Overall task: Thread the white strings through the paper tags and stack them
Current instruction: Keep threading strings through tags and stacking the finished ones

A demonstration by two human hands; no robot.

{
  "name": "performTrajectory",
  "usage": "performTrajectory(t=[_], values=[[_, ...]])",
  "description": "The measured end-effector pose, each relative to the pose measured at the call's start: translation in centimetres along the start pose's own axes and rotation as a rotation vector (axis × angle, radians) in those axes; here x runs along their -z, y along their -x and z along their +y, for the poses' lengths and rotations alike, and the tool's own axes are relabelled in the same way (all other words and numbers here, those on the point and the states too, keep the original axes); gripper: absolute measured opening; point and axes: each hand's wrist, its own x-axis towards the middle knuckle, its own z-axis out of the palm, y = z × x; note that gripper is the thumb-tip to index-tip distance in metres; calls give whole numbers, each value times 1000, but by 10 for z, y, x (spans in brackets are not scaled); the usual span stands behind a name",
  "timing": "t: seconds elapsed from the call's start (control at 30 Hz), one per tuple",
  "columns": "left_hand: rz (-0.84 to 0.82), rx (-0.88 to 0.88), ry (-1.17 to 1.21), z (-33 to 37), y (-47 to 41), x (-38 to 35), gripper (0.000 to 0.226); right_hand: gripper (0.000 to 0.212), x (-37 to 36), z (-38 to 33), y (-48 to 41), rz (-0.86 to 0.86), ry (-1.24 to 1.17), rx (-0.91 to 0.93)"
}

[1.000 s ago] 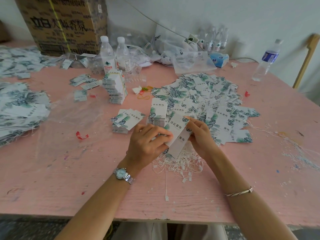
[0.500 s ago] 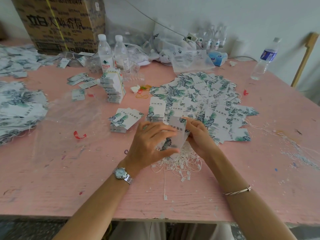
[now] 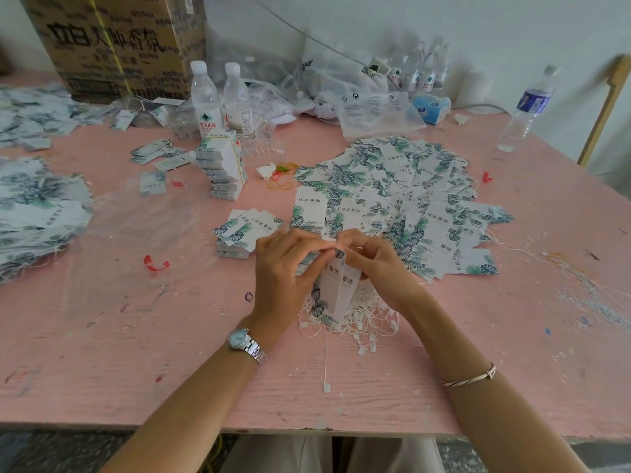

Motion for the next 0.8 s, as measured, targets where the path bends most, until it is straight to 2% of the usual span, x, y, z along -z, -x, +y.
performTrajectory(t=[0.13, 0.33, 0.53, 0.63, 0.7, 0.8], values=[[25, -12, -15, -2, 1, -1, 19, 9, 0, -1, 0, 57, -4, 22], [71, 12, -35, -2, 1, 0, 22, 14, -1, -3, 0, 41, 23, 46], [-27, 47, 1, 3, 1, 0, 23, 8, 1, -1, -1, 35, 20, 32], [-60, 85, 25, 5, 2, 0, 19, 19, 1, 0, -1, 50, 9, 22], [-57, 117, 56, 5, 3, 1, 17, 19, 2, 1, -3, 88, -26, 29], [-57, 156, 127, 5, 3, 2, 14, 8, 7, 2, -7, 159, -185, 40]])
